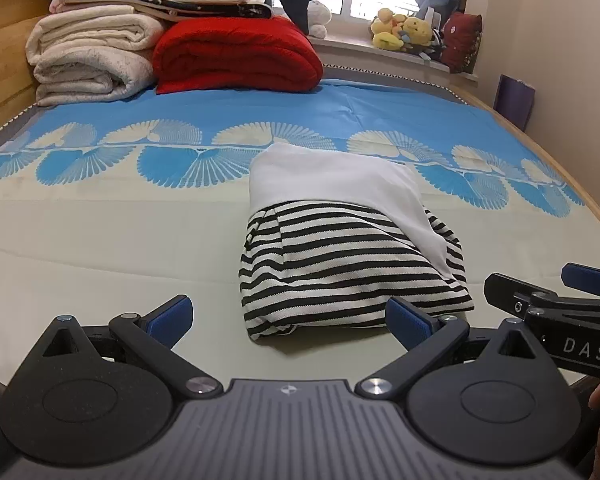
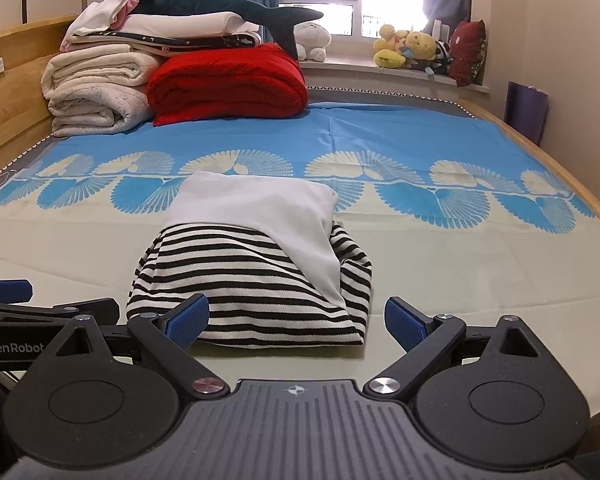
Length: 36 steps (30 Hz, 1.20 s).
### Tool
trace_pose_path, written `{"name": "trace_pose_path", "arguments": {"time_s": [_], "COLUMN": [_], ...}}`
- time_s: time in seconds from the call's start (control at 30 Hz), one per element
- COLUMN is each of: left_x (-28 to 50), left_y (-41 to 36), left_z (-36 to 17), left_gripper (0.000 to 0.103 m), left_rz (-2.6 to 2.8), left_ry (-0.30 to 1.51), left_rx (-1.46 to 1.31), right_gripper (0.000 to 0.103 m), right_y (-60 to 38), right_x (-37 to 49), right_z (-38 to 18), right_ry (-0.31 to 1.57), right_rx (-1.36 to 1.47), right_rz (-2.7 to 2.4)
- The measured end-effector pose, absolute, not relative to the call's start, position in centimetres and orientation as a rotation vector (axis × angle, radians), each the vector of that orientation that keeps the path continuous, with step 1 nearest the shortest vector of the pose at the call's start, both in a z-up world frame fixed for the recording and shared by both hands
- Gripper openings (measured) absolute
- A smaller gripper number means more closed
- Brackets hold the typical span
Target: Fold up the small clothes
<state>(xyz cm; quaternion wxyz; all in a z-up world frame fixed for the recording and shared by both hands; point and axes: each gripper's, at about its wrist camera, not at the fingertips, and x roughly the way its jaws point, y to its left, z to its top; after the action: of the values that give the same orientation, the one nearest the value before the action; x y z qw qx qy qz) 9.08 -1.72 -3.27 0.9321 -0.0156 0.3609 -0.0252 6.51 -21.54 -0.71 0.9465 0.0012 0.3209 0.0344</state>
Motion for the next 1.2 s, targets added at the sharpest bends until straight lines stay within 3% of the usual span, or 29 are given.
{"name": "trace_pose_path", "arguments": {"time_s": [1.2], "left_x": [9.29], "left_y": [-2.06], "left_z": [-3.3], "left_gripper": [0.102], "left_rz": [-0.05], "left_ry": [0.738], "left_rx": [-0.037], "right_gripper": [0.095], "right_y": [-21.74], "right_x": [6.59], "right_z": [-0.76], "right_ry": [0.656], "right_rx": [0.003], "right_rz": [0.064]}}
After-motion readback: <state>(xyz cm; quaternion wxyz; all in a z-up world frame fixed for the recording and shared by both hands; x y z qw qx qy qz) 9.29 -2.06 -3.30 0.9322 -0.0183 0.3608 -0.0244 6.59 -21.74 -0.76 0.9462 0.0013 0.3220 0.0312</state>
